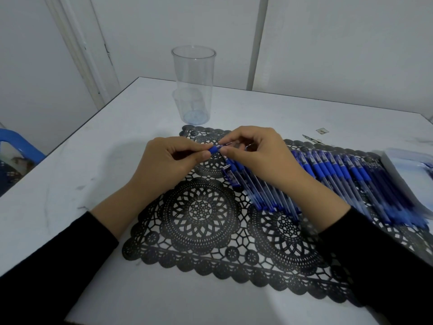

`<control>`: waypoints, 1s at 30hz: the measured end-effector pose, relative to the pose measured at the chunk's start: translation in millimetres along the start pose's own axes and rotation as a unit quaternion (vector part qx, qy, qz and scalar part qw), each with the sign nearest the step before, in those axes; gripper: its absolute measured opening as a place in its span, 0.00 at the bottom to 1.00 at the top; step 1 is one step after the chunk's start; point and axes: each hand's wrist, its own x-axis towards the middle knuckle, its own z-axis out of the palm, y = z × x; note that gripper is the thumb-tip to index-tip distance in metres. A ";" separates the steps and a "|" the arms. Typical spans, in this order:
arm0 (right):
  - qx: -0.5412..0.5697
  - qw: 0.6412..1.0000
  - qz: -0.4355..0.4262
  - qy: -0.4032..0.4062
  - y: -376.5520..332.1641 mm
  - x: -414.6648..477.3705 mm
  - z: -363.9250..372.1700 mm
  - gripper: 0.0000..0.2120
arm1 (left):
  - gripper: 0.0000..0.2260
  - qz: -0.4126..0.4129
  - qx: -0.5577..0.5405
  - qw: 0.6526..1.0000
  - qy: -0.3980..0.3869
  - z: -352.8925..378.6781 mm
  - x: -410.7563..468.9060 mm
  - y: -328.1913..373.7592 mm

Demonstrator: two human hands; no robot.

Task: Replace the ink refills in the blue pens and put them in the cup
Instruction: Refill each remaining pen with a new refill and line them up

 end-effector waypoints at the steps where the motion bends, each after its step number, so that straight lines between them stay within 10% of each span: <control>1: 0.005 1.000 0.001 -0.002 0.1 -0.2 -1.2 0.04 | 0.09 -0.001 -0.002 1.000 -0.001 0.1 0.0 0.0; 10: 0.154 0.985 0.072 0.037 6.8 -8.1 -29.3 0.04 | 0.09 -0.004 -0.013 1.000 -0.002 0.7 0.1 0.4; 18: 0.408 0.892 0.134 0.140 11.8 -17.8 -43.8 0.07 | 0.09 -0.005 -0.010 1.000 0.013 0.3 0.0 0.3; 25: 0.461 0.843 0.162 0.225 11.2 -27.1 -58.6 0.08 | 0.09 -0.039 -0.002 0.999 0.015 2.3 1.4 1.4; 30: 0.384 0.875 0.170 0.239 16.0 -45.2 -79.0 0.07 | 0.09 -0.077 -0.033 0.996 -0.012 22.1 5.5 18.7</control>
